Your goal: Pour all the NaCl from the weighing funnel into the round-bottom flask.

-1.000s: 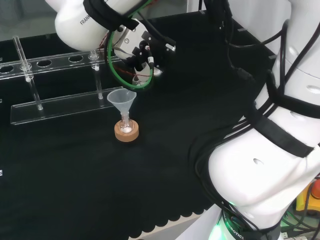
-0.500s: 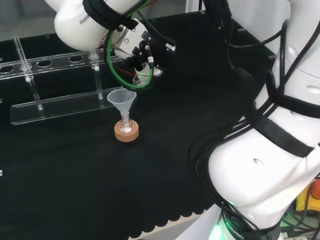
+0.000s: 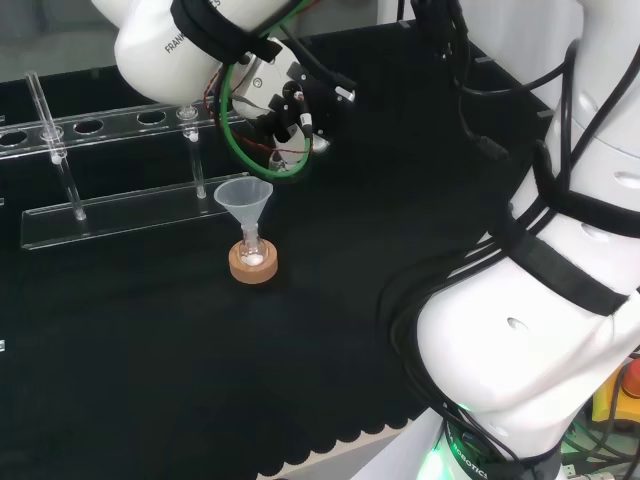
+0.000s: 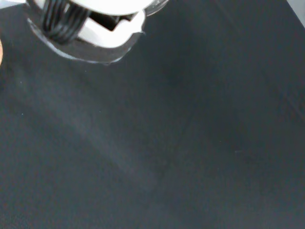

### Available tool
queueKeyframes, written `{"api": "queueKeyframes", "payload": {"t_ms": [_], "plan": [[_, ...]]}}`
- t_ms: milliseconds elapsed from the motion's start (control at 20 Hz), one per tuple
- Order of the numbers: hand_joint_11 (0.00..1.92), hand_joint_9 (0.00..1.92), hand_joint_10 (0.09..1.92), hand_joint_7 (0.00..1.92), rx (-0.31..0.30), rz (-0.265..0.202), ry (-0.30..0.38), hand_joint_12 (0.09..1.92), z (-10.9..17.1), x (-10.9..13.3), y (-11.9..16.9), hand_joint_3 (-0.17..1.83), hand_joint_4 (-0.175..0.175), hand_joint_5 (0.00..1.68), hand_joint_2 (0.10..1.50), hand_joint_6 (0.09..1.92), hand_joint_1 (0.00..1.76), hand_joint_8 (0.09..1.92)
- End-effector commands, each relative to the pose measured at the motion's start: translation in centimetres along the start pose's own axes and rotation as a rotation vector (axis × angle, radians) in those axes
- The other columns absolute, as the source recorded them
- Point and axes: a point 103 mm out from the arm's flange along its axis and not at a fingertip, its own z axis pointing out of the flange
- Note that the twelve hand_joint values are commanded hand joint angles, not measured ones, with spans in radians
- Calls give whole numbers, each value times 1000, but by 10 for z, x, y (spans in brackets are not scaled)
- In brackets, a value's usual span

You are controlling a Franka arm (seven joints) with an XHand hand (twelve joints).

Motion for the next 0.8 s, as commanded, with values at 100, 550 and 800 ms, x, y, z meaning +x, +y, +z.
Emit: {"api": "queueKeyframes", "payload": {"t_ms": [100, 550, 800], "plan": [[803, 1068, 312, 653, -1, 4, -15, 1077, 0, 0, 0, 708, 175, 1198, 664, 831, 1101, 588], [804, 1068, 311, 652, -2, 11, -50, 1077, -15, 6, 1, 708, 175, 1198, 664, 832, 1101, 588], [804, 1068, 311, 651, -6, 12, -7, 1077, -1, -2, 2, 708, 175, 1197, 665, 832, 1101, 588]]}}
